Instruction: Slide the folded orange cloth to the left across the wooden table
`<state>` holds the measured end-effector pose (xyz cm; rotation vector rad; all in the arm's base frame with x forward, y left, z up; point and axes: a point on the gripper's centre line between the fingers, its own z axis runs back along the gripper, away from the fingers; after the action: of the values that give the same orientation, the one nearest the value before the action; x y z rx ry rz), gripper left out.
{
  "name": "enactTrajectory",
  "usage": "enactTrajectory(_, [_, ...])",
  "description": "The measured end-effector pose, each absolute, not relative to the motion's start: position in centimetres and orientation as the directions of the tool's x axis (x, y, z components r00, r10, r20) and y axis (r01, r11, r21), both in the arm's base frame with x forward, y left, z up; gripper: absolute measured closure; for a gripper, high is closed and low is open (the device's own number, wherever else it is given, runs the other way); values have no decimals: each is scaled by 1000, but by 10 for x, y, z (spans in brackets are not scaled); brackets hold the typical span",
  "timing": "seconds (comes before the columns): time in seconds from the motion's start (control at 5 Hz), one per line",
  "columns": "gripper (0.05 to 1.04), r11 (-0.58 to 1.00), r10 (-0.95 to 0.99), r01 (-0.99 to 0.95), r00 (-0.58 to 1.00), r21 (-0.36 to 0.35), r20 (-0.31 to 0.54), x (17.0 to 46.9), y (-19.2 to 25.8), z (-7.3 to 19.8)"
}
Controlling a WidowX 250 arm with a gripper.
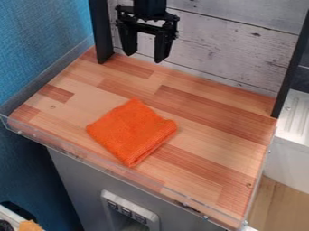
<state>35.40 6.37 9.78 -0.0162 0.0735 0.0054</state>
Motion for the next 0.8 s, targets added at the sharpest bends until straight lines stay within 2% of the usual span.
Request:
enactTrajectory(0.4, [84,1000,7,-8,996,-20,-87,342,61,82])
enactTrajectory(0.8, [85,1000,1,-1,1000,-3,-1,316,57,93])
